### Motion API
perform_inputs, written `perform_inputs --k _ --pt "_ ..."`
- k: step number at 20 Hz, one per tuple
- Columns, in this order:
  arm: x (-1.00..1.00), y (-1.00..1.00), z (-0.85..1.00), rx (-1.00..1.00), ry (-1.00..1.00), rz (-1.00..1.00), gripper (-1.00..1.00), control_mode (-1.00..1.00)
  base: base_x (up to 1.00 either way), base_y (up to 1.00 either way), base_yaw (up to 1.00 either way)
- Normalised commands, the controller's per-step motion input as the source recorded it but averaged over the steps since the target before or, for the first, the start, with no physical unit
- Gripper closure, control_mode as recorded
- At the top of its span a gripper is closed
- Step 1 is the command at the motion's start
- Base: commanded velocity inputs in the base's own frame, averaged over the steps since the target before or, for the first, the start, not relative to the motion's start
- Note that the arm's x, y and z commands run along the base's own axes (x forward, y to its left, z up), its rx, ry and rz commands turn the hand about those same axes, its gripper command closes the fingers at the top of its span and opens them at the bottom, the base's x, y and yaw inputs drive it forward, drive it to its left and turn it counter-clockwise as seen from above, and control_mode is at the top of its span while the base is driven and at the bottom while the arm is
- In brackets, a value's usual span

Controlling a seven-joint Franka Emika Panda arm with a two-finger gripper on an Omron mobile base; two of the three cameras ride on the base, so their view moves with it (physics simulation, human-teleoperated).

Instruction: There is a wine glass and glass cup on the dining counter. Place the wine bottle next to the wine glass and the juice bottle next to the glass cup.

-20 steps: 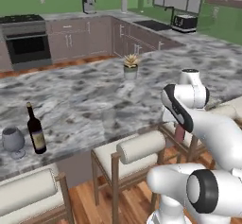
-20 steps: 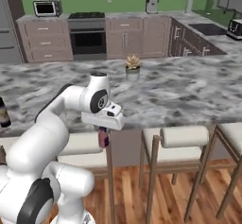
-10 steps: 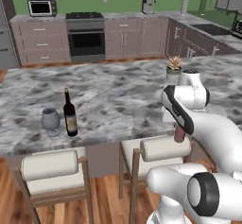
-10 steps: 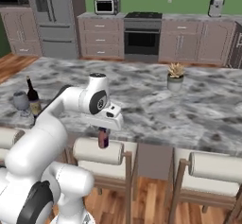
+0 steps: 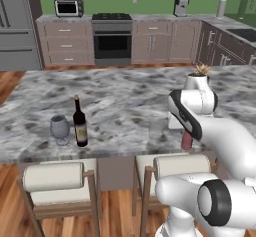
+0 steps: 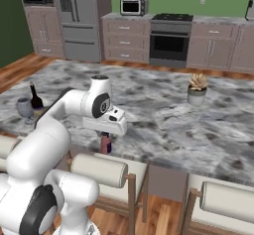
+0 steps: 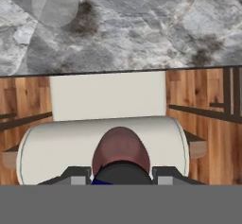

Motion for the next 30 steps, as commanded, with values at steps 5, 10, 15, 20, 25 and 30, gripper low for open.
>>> perform_inputs --k 5,10,15,20,25,30 --pt "0.00 0.00 0.00 0.00 0.00 0.00 1.00 1.00 0.26 -0.30 0.13" --pt "0.00 0.00 0.00 0.00 0.00 0.00 1.00 1.00 0.14 -0.21 0.01" --pt "0.00 0.00 0.00 0.00 0.00 0.00 1.00 1.00 0.04 -0.07 0.00" --pt "0.00 0.00 0.00 0.00 0.00 0.00 1.00 1.00 0.00 -0.01 -0.01" --pt "0.00 0.00 0.00 0.00 0.00 0.00 1.00 1.00 0.00 0.00 0.00" --pt "0.00 0.00 0.00 0.00 0.00 0.00 1.00 1.00 0.00 0.00 0.00"
